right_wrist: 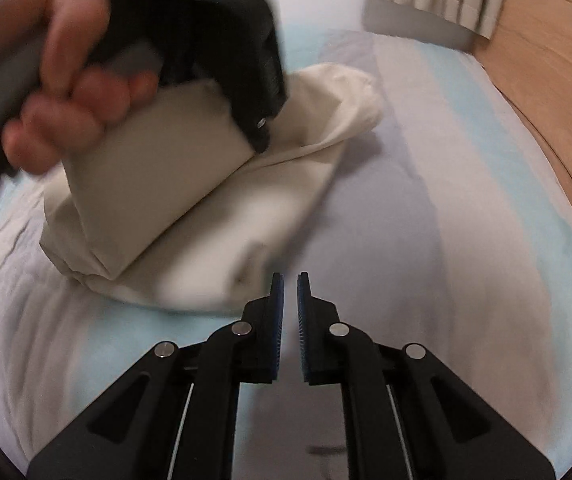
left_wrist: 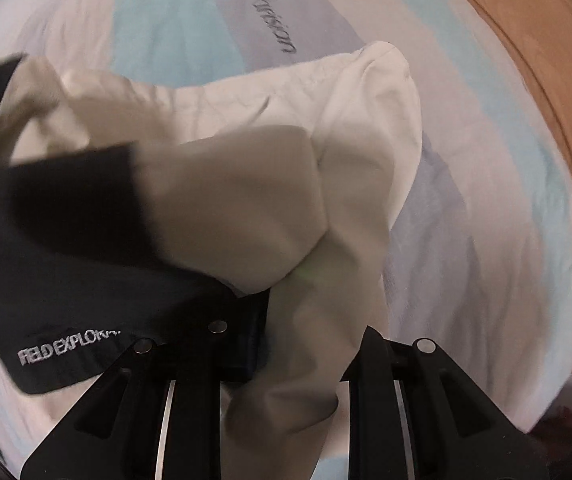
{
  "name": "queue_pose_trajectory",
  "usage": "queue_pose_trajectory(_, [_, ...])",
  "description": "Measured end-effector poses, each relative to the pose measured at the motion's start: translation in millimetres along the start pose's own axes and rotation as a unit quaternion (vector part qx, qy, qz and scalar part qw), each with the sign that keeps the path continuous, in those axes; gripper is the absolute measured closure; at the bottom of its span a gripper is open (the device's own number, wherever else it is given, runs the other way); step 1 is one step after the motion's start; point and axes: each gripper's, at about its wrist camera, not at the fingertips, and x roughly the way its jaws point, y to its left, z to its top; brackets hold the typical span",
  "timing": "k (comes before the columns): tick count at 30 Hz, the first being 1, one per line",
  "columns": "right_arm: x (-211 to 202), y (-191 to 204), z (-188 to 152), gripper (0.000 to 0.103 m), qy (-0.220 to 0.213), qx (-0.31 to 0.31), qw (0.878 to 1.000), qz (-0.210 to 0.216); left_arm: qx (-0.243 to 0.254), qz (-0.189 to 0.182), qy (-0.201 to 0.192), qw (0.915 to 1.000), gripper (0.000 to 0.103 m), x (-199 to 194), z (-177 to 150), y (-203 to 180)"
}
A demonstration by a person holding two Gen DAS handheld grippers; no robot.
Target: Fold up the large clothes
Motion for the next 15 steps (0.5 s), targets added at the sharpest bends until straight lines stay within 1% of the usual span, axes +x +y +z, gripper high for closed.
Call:
queue_pose_trajectory(3, [0.8, -21.3, -2.0, 0.097, 0.006, 0.014, 1.000, -0.009, 0.028, 0.034, -0.023, 0.9988, 0.084, 15.5, -6.8, -15.1])
queue_pose_trajectory(5, [-1.8, -31.1, -3.6, 0.097, 0.009, 0.025, 1.000, -0.014, 0.047, 0.060, -0.040, 0.9963, 0.084, 24.0, -11.1, -23.2])
queue_pose_trajectory(8, [-5.3, -41.2, -1.8, 0.097, 0.009, 0.050, 0.999, -0.005, 0.067, 0.088, -0.060, 0.9921, 0.084, 32.3, -16.6, -30.8])
queue_pose_trajectory(12, [-11.4, -49.1, 3.7, 0.097, 0.011, 0.076, 0.997, 0.011, 0.089, 0.103, -0.078, 0.9876, 0.084, 30.9, -21.9, -32.0])
queue_pose_trajectory(15, [-19.3, -56.7, 8.5, 0.097, 0.016, 0.097, 0.995, 0.018, 0.091, 0.091, -0.085, 0.9880, 0.082, 18.3, -24.6, -26.1])
